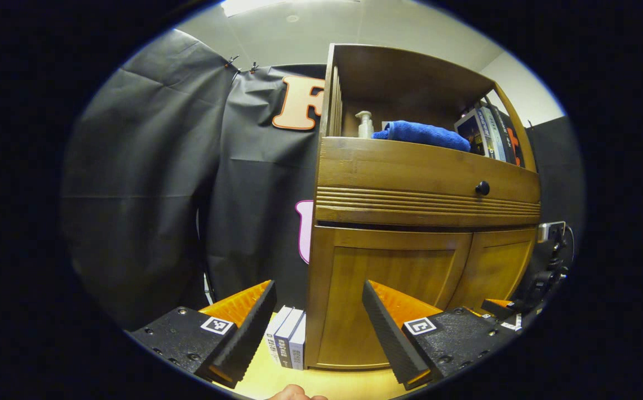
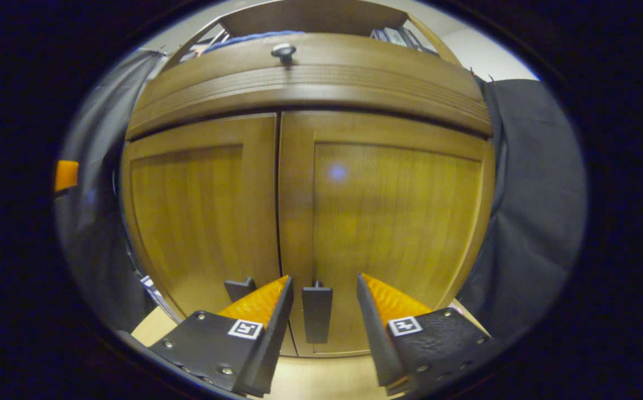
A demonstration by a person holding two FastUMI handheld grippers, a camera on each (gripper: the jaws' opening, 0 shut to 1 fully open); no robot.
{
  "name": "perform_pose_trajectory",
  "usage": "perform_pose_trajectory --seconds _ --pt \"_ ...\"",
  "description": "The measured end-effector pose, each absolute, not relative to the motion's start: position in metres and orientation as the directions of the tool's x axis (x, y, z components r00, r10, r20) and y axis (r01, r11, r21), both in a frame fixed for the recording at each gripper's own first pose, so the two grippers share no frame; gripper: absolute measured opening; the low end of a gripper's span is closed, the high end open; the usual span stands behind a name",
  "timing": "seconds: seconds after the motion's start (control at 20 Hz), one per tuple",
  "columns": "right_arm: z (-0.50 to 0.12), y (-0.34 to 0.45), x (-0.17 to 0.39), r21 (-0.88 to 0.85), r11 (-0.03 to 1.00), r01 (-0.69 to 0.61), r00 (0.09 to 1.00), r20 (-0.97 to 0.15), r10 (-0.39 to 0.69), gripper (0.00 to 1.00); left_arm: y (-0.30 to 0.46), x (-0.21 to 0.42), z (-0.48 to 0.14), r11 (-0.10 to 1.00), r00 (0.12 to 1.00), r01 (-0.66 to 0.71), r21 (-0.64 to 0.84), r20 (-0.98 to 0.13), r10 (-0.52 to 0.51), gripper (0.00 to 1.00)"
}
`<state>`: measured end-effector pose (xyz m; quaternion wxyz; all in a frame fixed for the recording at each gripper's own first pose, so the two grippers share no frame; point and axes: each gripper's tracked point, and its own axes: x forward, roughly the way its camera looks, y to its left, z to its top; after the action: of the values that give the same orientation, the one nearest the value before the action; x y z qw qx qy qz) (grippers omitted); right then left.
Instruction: Open the right door of the double-door shoe cabinet with the right hand, and open the left door with the left hand.
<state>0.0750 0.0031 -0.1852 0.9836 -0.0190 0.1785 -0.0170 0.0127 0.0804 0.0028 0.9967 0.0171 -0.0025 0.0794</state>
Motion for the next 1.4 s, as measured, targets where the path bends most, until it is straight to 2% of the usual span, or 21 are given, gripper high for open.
perform_pose_trajectory --seconds 0.05,0.15,0.25,0.3,0.35,0.45,0.5,0.55,1.35,1.4 --pt "-0.192 0.006 0.080 -0.035 0.999 0.030 0.930 -0.366 -0.041 0.66 0.084 0.014 0.004 0.985 0.986 -0.167 0.037 0.008 0.167 0.92" --pt "-0.202 0.005 0.087 -0.016 0.999 0.041 0.918 -0.393 -0.044 0.45 0.088 0.017 0.003 0.983 0.984 -0.178 0.042 0.008 0.178 0.92" --pt "-0.194 0.008 0.076 -0.004 0.999 0.047 0.915 -0.400 -0.044 0.45 0.088 0.019 0.002 0.982 0.983 -0.182 0.048 0.005 0.182 0.92" --pt "-0.204 0.007 0.089 -0.009 0.999 0.053 0.915 -0.399 -0.052 0.29 0.088 0.020 0.002 0.982 0.983 -0.182 0.048 0.004 0.182 0.92" --pt "-0.209 0.006 0.092 -0.026 0.998 0.063 0.918 -0.391 -0.068 0.36 0.087 0.021 0.002 0.983 0.984 -0.180 0.044 0.004 0.180 0.92" --pt "-0.210 0.007 0.089 -0.030 0.997 0.075 0.917 -0.390 -0.081 0.26 0.083 0.021 0.000 0.985 0.985 -0.170 0.034 -0.003 0.170 0.92" --pt "-0.207 0.006 0.087 -0.014 0.996 0.090 0.915 -0.394 -0.088 0.27 0.080 0.020 -0.001 0.986 0.986 -0.165 0.033 -0.010 0.165 0.96" --pt "-0.205 0.004 0.082 -0.002 0.994 0.105 0.916 -0.390 -0.098 0.27 0.079 0.019 -0.002 0.987 0.987 -0.161 0.031 -0.013 0.161 0.92" --pt "-0.188 -0.023 0.008 -0.007 0.986 0.166 0.921 -0.355 -0.158 0.26 0.045 -0.002 -0.004 0.996 0.996 -0.086 0.017 -0.019 0.086 0.92" --pt "-0.188 -0.025 0.003 0.001 0.987 0.163 0.921 -0.358 -0.152 0.23 0.043 -0.003 -0.004 0.997 0.996 -0.082 0.016 -0.020 0.082 0.92"
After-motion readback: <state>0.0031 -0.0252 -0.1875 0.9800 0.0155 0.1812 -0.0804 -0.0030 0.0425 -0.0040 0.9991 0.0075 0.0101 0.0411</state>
